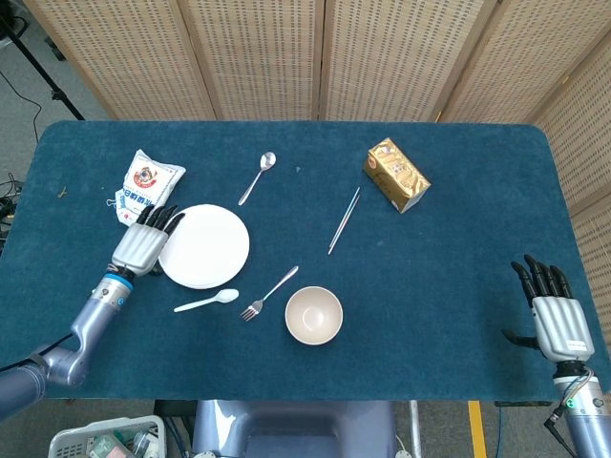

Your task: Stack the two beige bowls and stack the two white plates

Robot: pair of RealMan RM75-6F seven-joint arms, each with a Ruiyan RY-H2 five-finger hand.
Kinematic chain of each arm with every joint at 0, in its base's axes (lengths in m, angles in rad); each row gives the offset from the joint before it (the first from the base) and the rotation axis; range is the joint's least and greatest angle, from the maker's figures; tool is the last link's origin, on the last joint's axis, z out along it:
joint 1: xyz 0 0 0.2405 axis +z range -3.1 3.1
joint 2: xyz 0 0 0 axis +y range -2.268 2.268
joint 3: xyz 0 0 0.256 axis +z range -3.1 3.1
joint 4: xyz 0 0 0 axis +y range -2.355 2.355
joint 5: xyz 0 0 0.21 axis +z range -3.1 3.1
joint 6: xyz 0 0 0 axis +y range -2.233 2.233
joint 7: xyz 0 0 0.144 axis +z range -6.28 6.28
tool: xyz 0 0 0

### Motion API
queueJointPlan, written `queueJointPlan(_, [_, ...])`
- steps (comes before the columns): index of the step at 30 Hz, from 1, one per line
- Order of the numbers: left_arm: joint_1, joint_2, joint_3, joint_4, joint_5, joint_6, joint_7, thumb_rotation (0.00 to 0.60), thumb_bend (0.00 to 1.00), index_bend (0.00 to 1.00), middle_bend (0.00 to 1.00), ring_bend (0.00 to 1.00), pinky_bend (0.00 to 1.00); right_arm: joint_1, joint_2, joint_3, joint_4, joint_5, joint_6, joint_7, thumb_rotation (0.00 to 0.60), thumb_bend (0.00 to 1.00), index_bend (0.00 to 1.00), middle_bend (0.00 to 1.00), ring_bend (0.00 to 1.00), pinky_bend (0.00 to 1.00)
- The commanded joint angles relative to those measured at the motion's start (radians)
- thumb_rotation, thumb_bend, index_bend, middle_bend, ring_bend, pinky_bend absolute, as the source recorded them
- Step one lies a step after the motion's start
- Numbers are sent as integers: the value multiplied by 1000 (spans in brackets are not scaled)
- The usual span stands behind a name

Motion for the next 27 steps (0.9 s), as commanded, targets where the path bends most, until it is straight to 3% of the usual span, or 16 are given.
queueJointPlan(1, [15,52,-2,-69,-7,-2,-60,600,75,0,0,0,0,0,1,0,-2,-1,1,1,600,0,0,0,0,0])
queueJointPlan(6, [24,157,-2,-214,-1,-40,-186,600,75,0,0,0,0,0,2,-2,-4,-6,1,1,600,0,0,0,0,0])
queueJointPlan(13, [29,213,18,-297,29,-64,-290,600,75,0,0,0,0,-1,2,-3,-7,-9,4,-1,600,0,0,0,0,0])
queueJointPlan(27, [246,347,84,-437,99,287,-238,600,75,0,0,0,0,-6,10,-11,-25,-39,22,4,600,0,0,0,0,0])
